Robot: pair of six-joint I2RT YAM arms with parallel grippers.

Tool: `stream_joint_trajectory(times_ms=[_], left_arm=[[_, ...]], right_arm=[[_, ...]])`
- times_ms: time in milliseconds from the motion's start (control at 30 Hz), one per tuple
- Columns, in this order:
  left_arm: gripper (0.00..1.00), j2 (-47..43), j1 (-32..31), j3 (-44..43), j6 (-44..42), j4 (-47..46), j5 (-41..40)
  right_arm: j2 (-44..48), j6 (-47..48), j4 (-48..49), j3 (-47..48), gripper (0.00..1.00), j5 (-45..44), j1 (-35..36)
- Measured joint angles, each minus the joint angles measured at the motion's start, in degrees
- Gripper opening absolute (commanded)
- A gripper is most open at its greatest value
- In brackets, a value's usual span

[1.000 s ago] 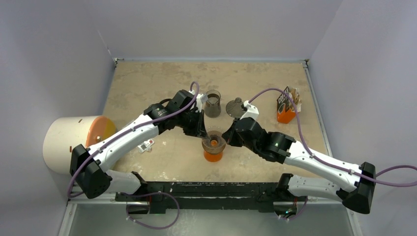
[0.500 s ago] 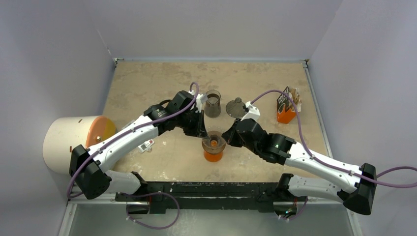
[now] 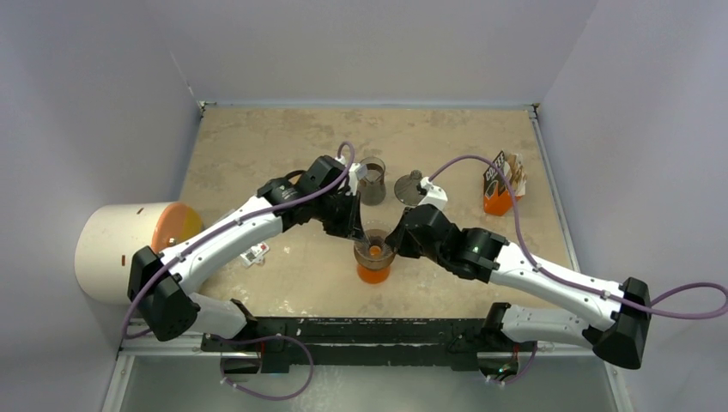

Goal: Place the coffee filter in the dripper
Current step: Place the coffee dripper in the dripper holder.

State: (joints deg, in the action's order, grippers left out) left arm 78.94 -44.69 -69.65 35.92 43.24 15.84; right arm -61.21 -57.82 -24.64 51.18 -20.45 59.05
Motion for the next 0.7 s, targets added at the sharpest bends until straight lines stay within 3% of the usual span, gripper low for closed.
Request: stream_joint_trajectory(times_ms=[300,700], left_arm=[[0.17,3.19,-1.88,-0.55,-1.22,2.25,0.63],[0.22,3.69,-1.92,-2.14,-2.62,5.57,0.04]], right_arm=[[-1.42,-0.02,-1.73,0.72,0.25,2.93,0.28],[-2.38,0.55,-4.26,2.29,0.33,3.63,0.31]])
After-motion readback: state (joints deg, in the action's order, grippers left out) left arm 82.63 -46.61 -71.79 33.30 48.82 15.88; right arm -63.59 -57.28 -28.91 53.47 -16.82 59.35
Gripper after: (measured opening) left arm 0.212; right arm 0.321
